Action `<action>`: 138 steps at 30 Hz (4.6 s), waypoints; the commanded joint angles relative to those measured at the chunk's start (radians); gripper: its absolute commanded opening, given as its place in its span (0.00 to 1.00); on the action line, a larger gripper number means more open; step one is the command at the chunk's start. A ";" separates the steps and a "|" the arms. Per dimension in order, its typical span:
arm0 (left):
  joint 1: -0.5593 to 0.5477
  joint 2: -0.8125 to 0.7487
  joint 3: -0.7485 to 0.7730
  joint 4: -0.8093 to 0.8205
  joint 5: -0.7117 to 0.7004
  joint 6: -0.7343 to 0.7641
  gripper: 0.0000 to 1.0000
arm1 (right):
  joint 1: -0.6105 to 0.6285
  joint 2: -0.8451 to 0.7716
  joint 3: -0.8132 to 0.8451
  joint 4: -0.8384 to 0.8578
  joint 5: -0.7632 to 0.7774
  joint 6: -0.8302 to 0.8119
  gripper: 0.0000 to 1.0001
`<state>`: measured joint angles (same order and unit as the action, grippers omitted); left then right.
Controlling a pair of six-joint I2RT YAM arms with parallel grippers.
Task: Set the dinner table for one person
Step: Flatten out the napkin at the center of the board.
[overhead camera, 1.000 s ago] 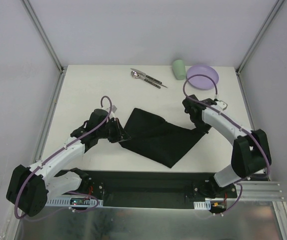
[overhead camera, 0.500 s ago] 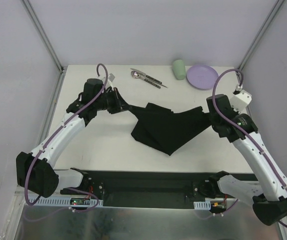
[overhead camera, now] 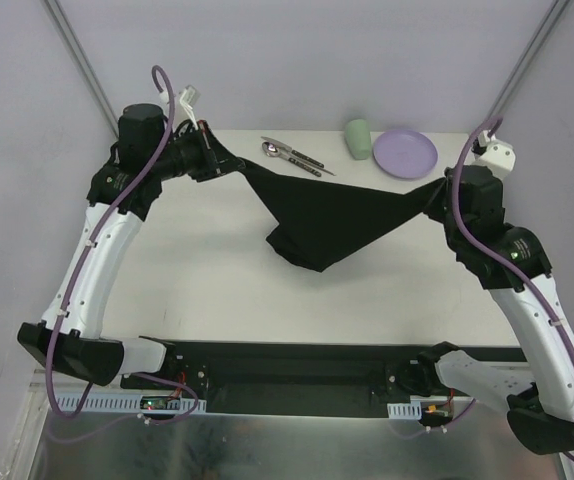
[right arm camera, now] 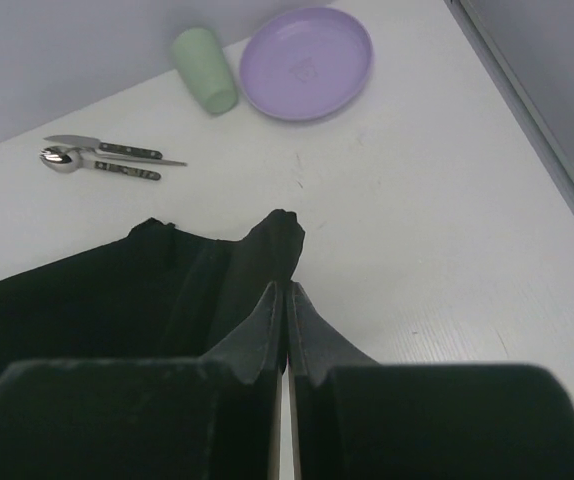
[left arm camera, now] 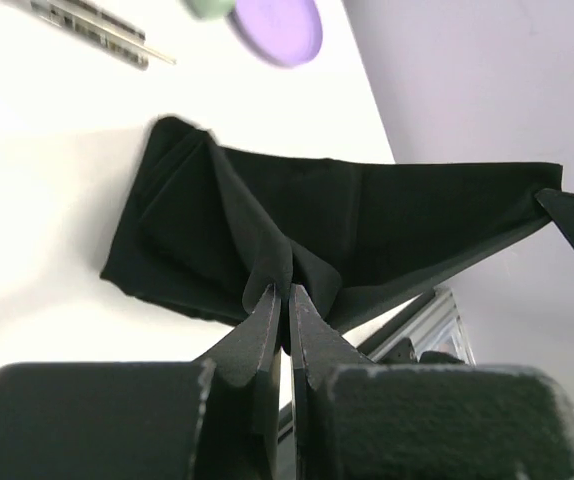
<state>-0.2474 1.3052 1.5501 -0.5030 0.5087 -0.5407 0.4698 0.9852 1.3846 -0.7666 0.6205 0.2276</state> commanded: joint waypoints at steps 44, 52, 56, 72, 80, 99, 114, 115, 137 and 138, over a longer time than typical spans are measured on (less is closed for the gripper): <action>0.053 0.011 0.827 -0.367 -0.422 0.284 0.00 | -0.023 -0.040 0.367 0.254 -0.022 -0.370 0.01; 0.051 -0.040 0.831 -0.348 -0.506 0.328 0.00 | -0.023 -0.059 0.384 0.265 -0.060 -0.390 0.01; 0.051 -0.075 0.803 -0.289 -0.421 0.320 0.00 | -0.023 -0.075 0.416 0.268 -0.171 -0.358 0.01; 0.051 -0.216 0.696 -0.167 -0.326 0.318 0.00 | -0.023 -0.099 0.473 0.250 -0.337 -0.289 0.01; 0.051 -0.219 0.746 -0.164 -0.380 0.360 0.00 | -0.023 -0.102 0.481 0.270 -0.297 -0.306 0.01; 0.053 -0.279 0.305 -0.147 -0.277 0.240 0.00 | -0.023 -0.109 0.206 0.119 -0.291 -0.159 0.01; 0.043 -0.372 -0.309 -0.152 -0.093 0.085 0.00 | -0.023 -0.072 -0.131 -0.180 -0.335 0.047 0.01; 0.043 -0.386 -0.346 -0.152 -0.090 0.082 0.00 | -0.023 -0.072 -0.174 -0.186 -0.340 0.050 0.01; -0.111 -0.518 -0.688 -0.301 0.154 -0.067 0.00 | 0.012 -0.164 -0.466 -0.488 -0.715 0.026 0.01; -0.125 -0.533 -0.703 -0.305 0.149 -0.080 0.00 | 0.016 -0.178 -0.482 -0.490 -0.728 0.027 0.01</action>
<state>-0.3069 0.8318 0.9070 -0.7506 0.6315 -0.5392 0.4675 0.8436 0.9577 -1.1839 0.0086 0.2657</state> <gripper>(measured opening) 0.010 0.018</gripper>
